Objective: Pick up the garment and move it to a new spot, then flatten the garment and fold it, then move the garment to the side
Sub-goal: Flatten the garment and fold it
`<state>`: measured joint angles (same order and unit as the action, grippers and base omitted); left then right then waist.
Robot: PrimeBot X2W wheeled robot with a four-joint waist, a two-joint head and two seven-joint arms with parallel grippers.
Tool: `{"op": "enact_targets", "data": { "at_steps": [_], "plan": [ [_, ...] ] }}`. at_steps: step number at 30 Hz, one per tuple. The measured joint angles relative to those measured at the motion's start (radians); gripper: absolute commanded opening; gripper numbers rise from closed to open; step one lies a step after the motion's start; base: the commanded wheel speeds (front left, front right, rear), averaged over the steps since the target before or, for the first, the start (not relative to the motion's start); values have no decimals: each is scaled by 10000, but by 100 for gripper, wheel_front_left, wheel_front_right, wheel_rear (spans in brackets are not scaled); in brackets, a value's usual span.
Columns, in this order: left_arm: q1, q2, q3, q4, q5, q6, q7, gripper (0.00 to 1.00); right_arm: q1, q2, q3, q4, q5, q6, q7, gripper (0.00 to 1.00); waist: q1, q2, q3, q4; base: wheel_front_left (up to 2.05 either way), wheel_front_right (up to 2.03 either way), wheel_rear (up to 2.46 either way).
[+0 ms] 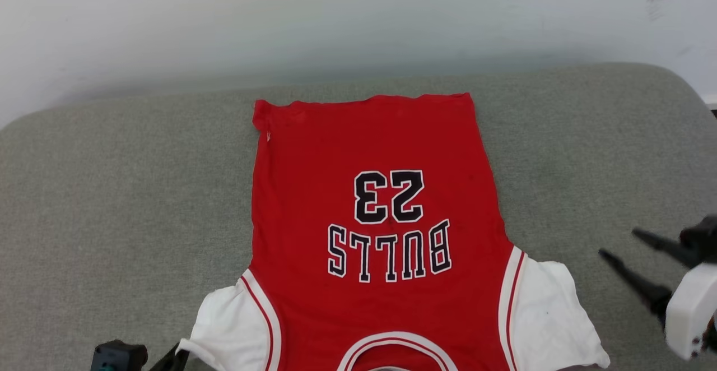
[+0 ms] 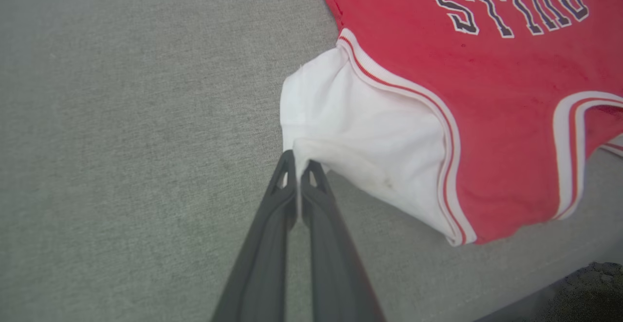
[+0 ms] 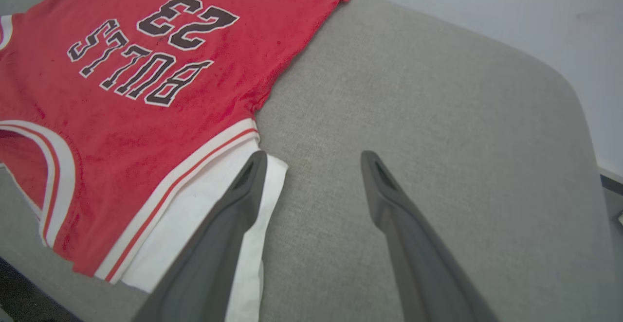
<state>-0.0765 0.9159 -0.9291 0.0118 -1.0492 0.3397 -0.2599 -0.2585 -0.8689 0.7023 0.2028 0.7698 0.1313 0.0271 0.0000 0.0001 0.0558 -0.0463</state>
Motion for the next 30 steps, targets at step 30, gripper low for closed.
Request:
{"op": "enact_targets", "data": {
  "at_steps": [30],
  "plan": [
    [-3406, -986, 523, -2276, 3147, 899, 15, 0, -10162, 2245, -3030, 2280, -920, -2, 11112, 100, 3, 0, 5357, 2269, 0, 0, 0]
  ]
}}
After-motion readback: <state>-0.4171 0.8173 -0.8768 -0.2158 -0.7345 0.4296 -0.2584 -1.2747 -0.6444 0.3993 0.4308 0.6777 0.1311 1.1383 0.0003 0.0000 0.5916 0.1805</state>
